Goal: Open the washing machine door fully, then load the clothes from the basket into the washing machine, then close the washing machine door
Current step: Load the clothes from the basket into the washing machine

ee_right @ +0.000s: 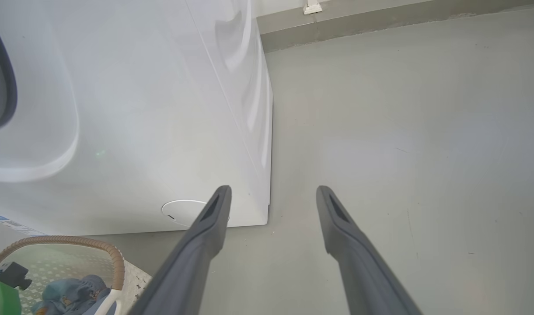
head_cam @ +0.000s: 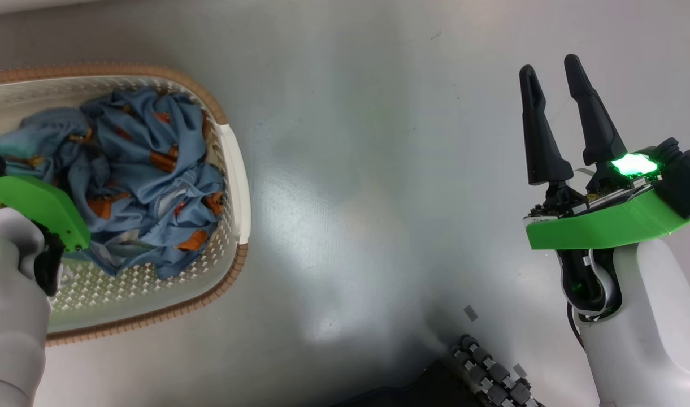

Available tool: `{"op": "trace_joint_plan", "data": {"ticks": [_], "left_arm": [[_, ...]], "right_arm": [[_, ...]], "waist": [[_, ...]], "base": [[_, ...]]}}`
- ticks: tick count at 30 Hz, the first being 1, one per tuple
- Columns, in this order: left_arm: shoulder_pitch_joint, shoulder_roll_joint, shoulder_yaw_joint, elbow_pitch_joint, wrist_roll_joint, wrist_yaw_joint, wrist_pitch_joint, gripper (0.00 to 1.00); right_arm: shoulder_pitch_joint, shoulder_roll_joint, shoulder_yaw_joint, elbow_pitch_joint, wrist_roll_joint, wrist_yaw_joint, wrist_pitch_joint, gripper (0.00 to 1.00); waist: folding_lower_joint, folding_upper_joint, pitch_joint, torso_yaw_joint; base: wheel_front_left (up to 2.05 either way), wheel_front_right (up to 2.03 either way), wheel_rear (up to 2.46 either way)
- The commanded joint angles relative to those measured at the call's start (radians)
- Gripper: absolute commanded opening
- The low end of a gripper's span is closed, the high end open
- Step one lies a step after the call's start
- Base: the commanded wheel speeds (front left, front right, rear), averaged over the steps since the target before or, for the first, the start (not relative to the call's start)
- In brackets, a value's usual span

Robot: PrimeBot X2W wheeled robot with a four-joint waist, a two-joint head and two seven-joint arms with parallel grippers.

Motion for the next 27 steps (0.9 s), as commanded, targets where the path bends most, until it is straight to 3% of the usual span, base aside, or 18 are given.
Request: {"op": "trace_joint_plan", "data": {"ticks": [1,14,27], "left_arm": [[0.018,0.035,0.018,0.000,-0.013,-0.001,-0.007,0.00],[0.058,0.025,0.033,0.001,-0.055,-0.023,-0.092,0.00],[0.149,-0.021,-0.002,-0.051,-0.094,-0.039,-0.211,0.00]], "right_arm": [[0.031,-0.004,0.016,-0.021,-0.012,0.002,-0.005,1.00],[0.022,0.001,0.023,-0.009,-0.011,0.002,-0.005,1.00],[0.028,-0.007,0.029,0.022,-0.003,0.002,-0.005,1.00]], "waist": [[0.0000,-0.0001,-0.002,0.002],[0.0000,-0.0001,-0.064,0.017],[0.0000,-0.0001,-0.213,0.062]], "base": [[0.00,0.00,0.00],[0.00,0.00,0.00],[0.00,0.00,0.00]]}}
